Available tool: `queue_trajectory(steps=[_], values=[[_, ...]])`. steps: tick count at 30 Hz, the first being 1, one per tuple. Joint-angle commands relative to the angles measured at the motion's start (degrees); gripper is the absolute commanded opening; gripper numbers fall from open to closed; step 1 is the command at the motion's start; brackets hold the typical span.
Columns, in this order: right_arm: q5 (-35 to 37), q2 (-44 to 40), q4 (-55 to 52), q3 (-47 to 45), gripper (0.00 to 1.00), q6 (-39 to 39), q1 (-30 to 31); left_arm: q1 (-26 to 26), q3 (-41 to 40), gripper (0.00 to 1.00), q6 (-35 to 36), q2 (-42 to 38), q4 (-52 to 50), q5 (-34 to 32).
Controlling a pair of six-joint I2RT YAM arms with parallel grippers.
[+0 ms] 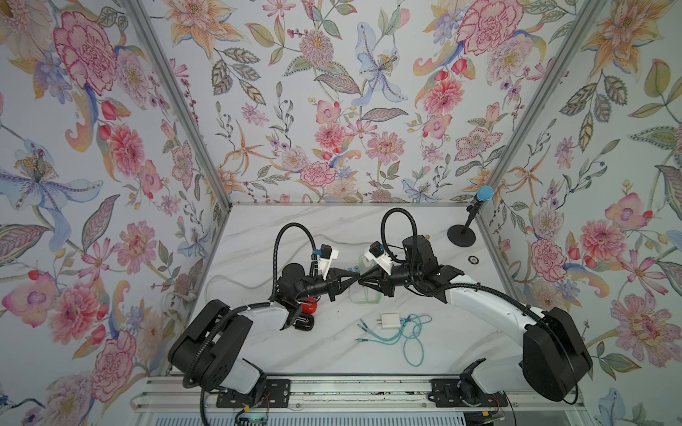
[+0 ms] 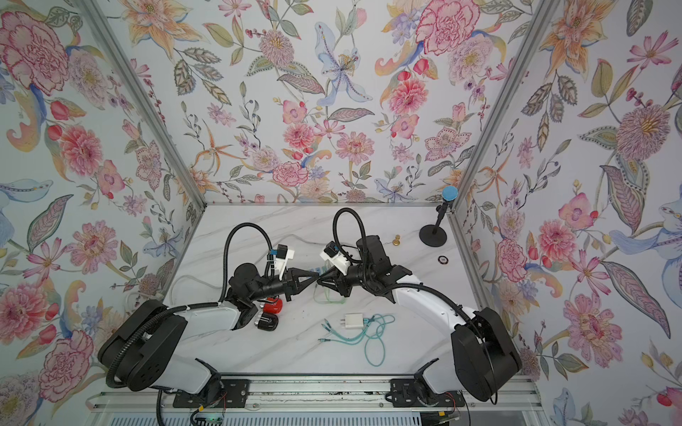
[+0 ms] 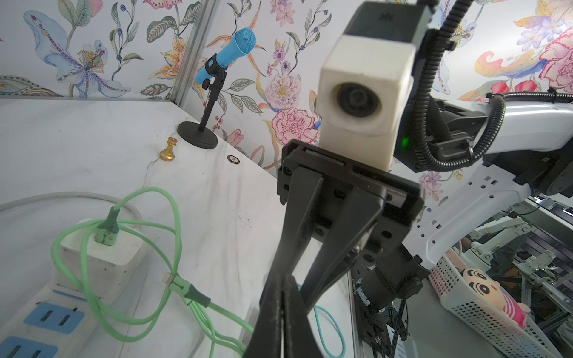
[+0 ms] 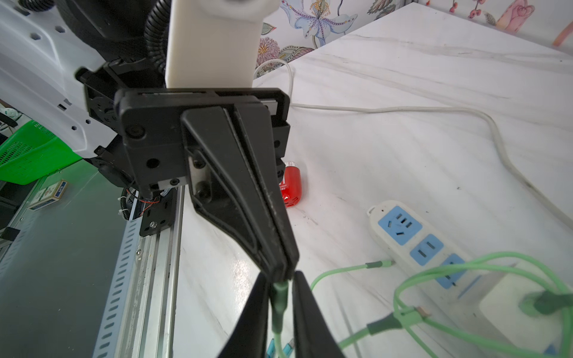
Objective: Charge the electric shaver
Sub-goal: Pick up the charging cable from the center of the board.
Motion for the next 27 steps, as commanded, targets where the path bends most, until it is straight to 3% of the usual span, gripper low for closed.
queue_trajectory(steps=[1,27], values=[[0.15,-0.84,0.22,1.02,0.17,-0.47,-0.2,-0.44,1.13,0.0,-0.59,0.61,2.77,1.8],[-0.51,1.21,1.33,0.52,0.2,-0.06,-0.34,-0.46,1.33,0.0,-0.46,-0.2,2.13,1.53]])
